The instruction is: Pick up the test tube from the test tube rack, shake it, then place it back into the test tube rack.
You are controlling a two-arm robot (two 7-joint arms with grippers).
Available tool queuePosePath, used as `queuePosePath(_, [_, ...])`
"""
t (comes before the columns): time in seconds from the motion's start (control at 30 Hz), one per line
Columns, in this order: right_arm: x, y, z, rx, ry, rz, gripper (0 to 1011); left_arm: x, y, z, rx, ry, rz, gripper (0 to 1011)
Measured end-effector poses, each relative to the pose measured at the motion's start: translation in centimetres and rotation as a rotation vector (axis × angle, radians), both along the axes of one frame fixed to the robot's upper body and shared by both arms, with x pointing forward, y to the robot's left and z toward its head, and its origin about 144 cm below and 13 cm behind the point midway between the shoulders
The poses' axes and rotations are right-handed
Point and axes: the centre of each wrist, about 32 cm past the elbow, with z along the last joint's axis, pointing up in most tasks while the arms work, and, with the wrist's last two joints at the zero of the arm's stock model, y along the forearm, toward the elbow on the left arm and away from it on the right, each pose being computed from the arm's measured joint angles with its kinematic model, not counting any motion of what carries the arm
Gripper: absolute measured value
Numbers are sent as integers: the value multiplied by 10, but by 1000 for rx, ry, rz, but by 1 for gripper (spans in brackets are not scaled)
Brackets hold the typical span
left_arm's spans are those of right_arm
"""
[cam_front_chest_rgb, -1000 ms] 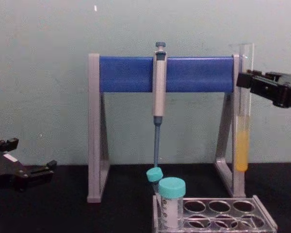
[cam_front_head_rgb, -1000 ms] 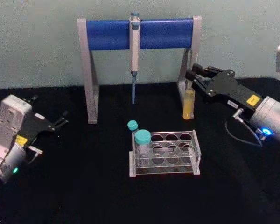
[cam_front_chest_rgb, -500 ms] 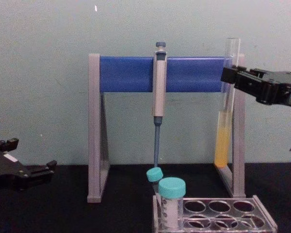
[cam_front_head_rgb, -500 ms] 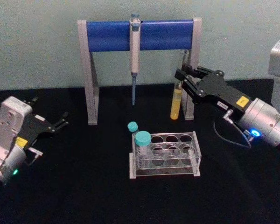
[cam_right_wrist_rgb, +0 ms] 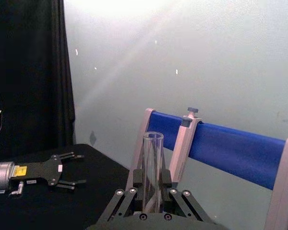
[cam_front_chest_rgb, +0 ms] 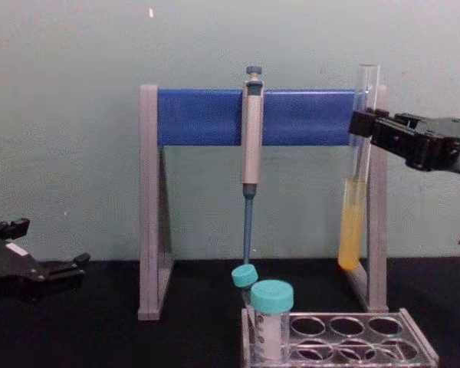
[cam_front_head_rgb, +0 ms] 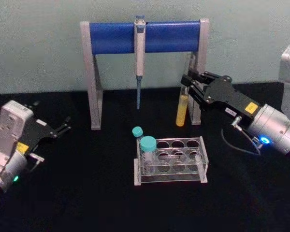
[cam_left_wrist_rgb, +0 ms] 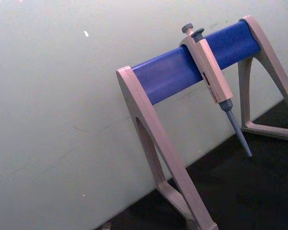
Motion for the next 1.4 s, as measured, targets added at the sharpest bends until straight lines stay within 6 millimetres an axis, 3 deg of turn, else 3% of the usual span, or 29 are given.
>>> queuePosePath(1.4, [1, 0, -31, -55, 84, 39, 220, 0, 0, 0, 0, 0, 0, 1001])
